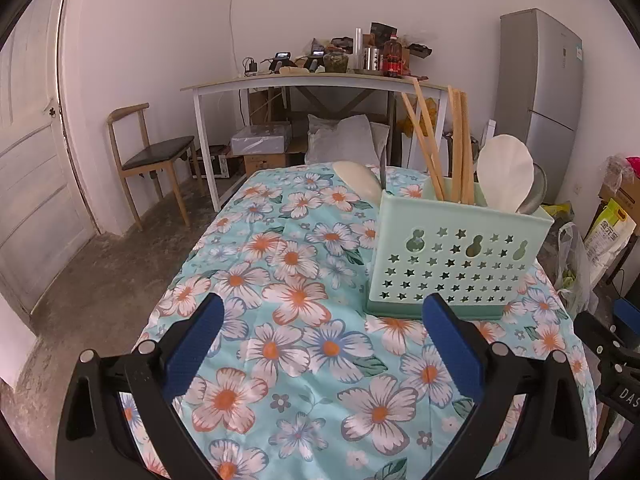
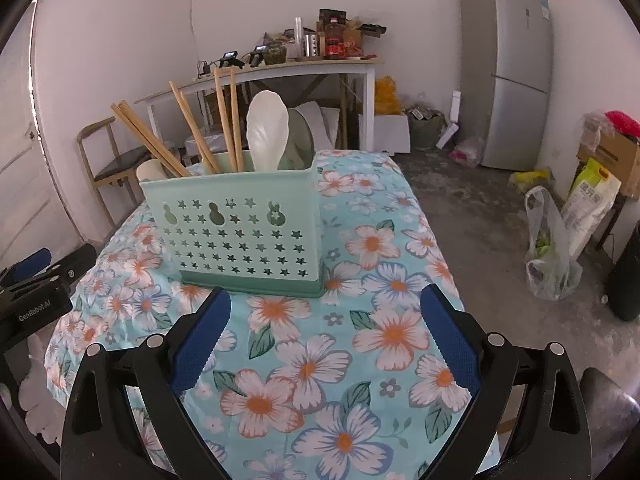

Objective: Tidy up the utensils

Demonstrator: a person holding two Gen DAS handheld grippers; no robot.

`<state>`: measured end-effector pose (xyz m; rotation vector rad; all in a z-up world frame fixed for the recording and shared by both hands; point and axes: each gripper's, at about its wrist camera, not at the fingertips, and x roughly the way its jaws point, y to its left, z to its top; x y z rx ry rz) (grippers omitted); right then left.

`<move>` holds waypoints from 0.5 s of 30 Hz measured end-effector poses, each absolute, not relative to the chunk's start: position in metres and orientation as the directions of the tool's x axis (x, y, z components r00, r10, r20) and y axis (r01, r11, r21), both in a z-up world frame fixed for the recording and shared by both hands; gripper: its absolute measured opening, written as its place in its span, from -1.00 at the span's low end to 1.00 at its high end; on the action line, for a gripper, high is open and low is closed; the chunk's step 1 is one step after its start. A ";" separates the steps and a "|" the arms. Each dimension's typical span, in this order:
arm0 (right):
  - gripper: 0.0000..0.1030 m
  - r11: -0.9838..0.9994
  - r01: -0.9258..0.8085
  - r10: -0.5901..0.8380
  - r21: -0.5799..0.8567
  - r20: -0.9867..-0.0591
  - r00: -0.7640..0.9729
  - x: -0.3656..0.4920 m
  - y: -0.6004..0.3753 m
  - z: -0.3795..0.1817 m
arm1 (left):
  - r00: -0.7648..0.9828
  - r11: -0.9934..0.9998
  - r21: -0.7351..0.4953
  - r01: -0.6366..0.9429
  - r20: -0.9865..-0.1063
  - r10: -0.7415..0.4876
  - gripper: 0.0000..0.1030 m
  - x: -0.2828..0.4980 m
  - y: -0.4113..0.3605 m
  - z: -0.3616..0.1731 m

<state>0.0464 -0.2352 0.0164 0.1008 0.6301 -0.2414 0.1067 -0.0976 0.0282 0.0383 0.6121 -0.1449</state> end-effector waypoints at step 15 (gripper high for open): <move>0.80 0.949 0.316 -0.260 -0.011 -0.594 0.761 0.048 -0.244 0.014 | 0.809 0.992 0.006 0.125 -0.579 -0.098 0.89 0.113 -0.102 0.023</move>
